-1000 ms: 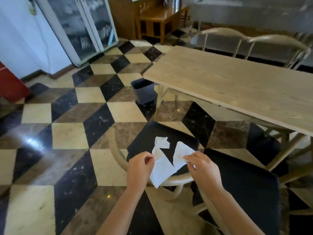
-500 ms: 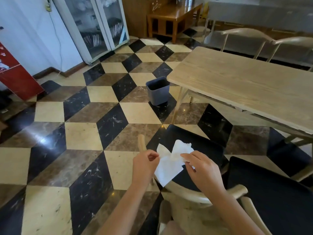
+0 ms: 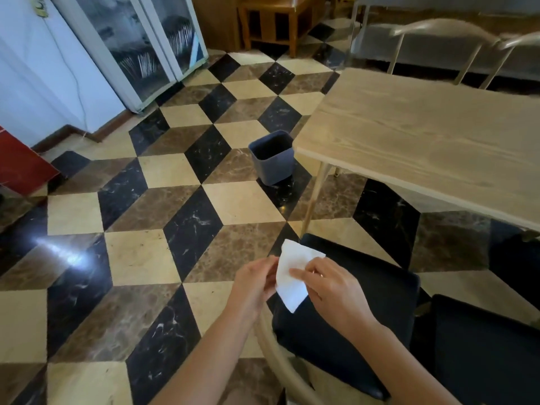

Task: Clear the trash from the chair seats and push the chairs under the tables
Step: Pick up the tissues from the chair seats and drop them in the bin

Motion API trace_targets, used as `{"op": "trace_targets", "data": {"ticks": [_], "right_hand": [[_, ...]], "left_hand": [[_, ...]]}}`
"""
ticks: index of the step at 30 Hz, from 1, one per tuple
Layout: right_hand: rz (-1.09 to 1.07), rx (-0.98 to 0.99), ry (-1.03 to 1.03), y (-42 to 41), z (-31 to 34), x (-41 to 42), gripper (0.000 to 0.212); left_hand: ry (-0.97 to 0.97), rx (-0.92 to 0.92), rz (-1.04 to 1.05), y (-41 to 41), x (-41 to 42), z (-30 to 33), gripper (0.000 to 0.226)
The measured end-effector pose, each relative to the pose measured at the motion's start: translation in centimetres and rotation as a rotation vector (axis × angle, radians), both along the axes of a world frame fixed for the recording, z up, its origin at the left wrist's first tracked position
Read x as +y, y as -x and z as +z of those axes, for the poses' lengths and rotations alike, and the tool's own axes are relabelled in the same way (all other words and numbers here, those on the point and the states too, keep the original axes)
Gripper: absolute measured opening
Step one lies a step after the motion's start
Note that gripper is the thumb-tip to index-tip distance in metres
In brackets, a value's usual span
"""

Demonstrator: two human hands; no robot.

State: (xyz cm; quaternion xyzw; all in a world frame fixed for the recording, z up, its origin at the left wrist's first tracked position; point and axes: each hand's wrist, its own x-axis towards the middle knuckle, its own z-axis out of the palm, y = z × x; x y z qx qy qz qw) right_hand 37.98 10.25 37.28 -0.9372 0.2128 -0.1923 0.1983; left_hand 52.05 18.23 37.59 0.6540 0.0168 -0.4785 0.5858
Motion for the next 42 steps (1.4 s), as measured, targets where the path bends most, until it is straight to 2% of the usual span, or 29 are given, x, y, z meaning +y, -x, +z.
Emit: {"op": "trace_targets", "data": {"ticks": [2,4,8,17,21,25,28,31,37,42], "right_hand": [[-0.018,0.018,-0.044,-1.0,-0.4,-0.8,0.04],[-0.042,0.009,-0.092,-1.9,-0.8,-1.6,0.037],[-0.122,0.025,-0.139,-3.7,-1.6,-2.8,0.029],[-0.332,-0.01,-0.112,-5.9,-5.3,-5.0,0.02],[-0.404,-0.088,-0.136,-5.8,-9.3,-6.1,0.018],[-0.458,-0.085,-0.228,-4.1,-15.9,-7.4,0.026],[-0.618,0.02,-0.346,-1.9,-21.9,-8.4,0.039],[-0.762,0.27,-0.475,0.3,-28.1,-9.2,0.04],[-0.674,0.699,-0.408,1.1,-37.0,-10.9,0.045],[-0.653,0.852,-0.326,0.6,-39.8,-10.8,0.036]], "left_hand": [[0.077,0.189,0.035,-1.3,-0.5,-0.3,0.018],[0.081,0.208,-0.074,-2.7,-1.1,-0.6,0.015],[0.019,0.033,-0.314,-5.0,-3.1,-1.2,0.019],[-0.085,-0.236,-0.481,-6.4,-8.2,-3.4,0.014],[-0.107,-0.239,-0.522,-6.4,-10.6,-7.6,0.011],[-0.185,-0.174,-0.515,-7.1,-12.9,-13.6,0.014],[-0.239,-0.194,-0.453,-9.3,-13.6,-17.6,0.013],[-0.298,-0.222,-0.434,-12.0,-13.1,-20.7,0.011],[-0.36,-0.218,-0.37,-14.6,-10.6,-25.5,0.013],[-0.38,-0.177,-0.296,-15.2,-9.3,-27.0,0.012]]}}
